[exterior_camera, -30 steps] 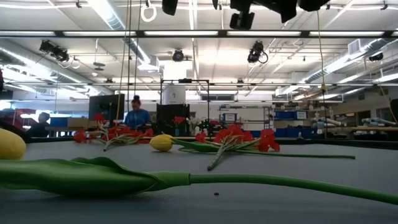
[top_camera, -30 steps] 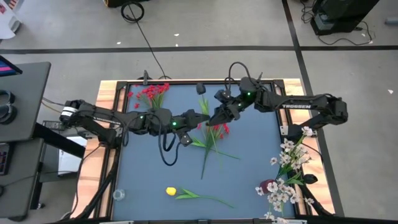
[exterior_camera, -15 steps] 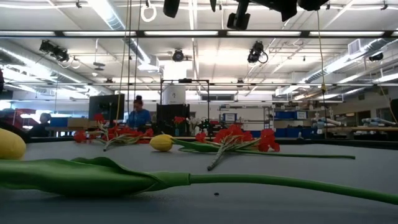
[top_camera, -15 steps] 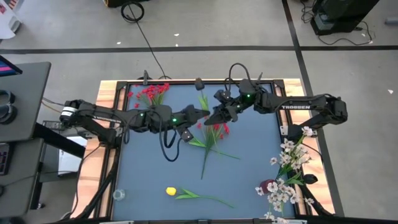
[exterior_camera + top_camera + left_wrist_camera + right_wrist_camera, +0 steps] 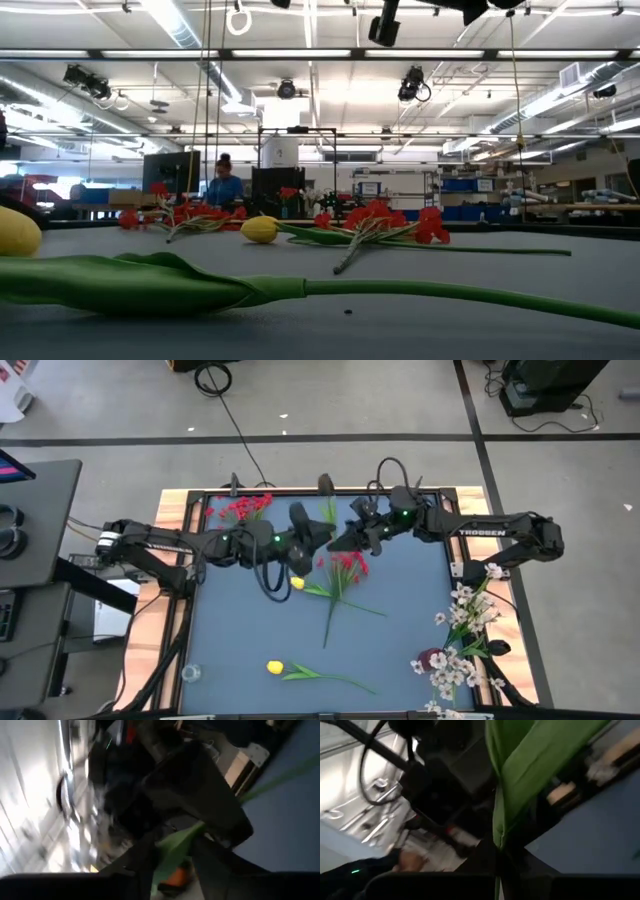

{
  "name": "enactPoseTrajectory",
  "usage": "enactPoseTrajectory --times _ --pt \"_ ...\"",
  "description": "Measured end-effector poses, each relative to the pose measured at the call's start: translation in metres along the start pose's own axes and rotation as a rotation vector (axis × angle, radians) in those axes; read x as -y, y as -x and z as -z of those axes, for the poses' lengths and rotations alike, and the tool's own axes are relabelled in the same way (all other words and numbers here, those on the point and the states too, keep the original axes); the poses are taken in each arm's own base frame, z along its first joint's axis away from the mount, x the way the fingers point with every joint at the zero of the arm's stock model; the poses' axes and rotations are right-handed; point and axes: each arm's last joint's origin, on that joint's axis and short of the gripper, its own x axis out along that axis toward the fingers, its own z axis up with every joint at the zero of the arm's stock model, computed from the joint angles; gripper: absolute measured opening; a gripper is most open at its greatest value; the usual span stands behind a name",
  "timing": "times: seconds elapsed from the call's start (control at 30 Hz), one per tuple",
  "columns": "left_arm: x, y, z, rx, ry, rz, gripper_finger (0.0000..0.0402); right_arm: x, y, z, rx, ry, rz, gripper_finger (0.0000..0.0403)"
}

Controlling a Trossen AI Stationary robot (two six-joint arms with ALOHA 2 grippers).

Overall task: Sort flowers into vase by color
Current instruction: Put the black tulip into the red vase

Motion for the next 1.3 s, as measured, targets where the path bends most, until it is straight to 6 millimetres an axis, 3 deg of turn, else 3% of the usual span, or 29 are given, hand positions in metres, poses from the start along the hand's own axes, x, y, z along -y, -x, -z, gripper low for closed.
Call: enactPoseTrajectory --times 0.27,0.5,0.73,0.93,1.07,1.3 --pt "-0.029 0.026 0.011 -0.075 0.613 -0.009 0.0187 -0.009 0.039 -0.011 0.160 0.122 0.270 0.0011" --pt "-0.049 0.059 0.042 -0.013 1.075 0.100 0.0177 -0.026 0.075 -0.013 0.203 0.280 0.412 0.0010" --pt "-0.032 0.095 0.061 0.126 1.290 0.085 0.0160 -0.043 0.091 -0.010 0.214 0.422 0.419 0.0010" --pt "-0.020 0.123 0.071 0.277 1.409 0.094 0.0158 -0.060 0.092 -0.001 0.169 0.615 0.370 0.0010" --pt "-0.017 0.125 0.072 0.271 1.403 0.119 0.0157 -0.065 0.087 0.006 0.129 0.696 0.339 0.0012" --pt "-0.016 0.125 0.071 0.276 1.385 0.130 0.0157 -0.071 0.084 0.016 0.094 0.683 0.335 0.0012"
